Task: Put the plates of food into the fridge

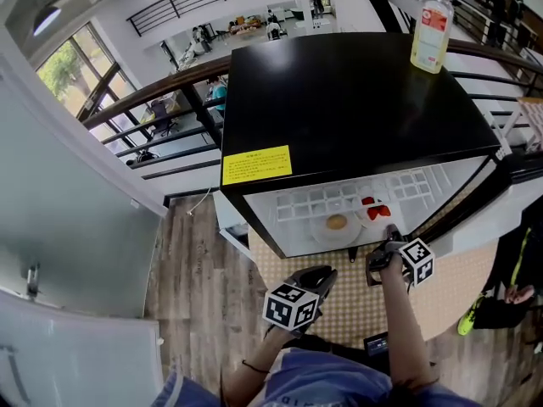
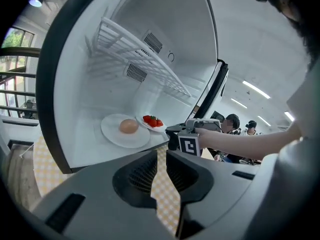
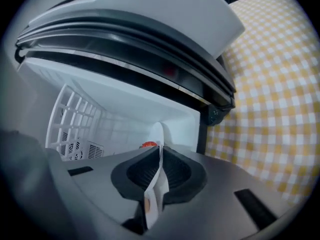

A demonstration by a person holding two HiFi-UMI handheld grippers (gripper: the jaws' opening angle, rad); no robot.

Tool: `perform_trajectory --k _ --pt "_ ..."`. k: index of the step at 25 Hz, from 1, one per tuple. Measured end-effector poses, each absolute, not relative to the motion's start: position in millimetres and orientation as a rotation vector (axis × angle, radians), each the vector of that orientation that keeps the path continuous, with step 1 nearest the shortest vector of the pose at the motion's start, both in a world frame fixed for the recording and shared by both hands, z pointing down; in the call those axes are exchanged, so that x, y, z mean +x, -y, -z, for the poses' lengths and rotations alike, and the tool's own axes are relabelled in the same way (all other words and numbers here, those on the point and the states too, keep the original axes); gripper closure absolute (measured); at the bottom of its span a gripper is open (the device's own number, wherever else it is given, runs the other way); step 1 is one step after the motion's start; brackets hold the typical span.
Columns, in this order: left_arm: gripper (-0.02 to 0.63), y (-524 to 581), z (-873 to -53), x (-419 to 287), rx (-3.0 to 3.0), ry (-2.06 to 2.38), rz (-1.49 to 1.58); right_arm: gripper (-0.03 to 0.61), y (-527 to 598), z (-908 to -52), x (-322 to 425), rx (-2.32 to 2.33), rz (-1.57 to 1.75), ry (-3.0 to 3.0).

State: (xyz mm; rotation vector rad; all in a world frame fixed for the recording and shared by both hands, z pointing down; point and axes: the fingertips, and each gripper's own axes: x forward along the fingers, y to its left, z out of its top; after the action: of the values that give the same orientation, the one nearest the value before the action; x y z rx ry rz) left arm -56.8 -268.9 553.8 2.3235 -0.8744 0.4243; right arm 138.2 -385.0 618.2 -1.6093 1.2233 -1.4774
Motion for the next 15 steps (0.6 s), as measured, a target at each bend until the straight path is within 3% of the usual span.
perform_trajectory --k 8,11,15 --pt "0.554 252.9 -549.5 -57.3 2.299 0.863 -0.369 0.551 381.6 -615.8 128.0 -1.673 1.478 -1.495" --pt "0.554 248.6 -547.2 -55.3 2.297 0.865 -0.356 0.472 374.6 -611.2 122.0 -1.675 1.482 -1.588" --pt "0.554 244.9 -542.1 -51.0 2.308 0.872 -0.344 0.462 361.9 -598.5 114.7 -1.664 1.482 -1.706"
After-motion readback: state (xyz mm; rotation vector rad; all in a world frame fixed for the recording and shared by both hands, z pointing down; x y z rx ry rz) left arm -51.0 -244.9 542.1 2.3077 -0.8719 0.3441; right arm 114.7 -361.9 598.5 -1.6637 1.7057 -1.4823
